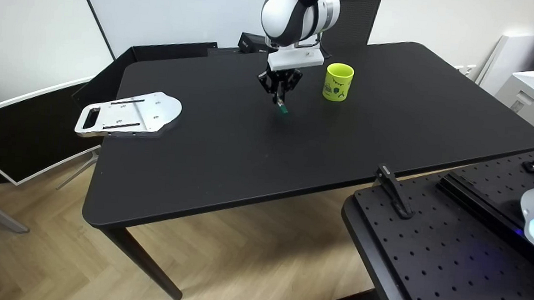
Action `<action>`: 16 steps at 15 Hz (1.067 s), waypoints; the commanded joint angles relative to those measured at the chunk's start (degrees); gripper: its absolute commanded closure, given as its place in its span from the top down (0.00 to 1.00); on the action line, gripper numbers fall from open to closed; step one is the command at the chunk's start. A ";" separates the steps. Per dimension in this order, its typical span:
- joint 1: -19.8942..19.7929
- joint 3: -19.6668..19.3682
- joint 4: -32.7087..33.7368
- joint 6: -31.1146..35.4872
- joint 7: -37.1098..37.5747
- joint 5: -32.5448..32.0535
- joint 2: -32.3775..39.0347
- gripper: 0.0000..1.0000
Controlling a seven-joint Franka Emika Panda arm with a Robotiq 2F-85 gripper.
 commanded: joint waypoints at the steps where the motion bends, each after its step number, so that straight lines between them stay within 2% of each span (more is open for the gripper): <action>1: -0.96 0.27 -6.16 -1.62 1.49 0.07 -5.78 0.05; 5: -3.79 1.15 -9.33 -2.92 2.04 2.51 -8.50 0.05; 14: -16.58 8.58 -8.81 -9.54 0.08 20.95 -7.72 0.05; 16: -18.18 8.93 -8.30 -10.92 1.63 24.75 -7.45 0.05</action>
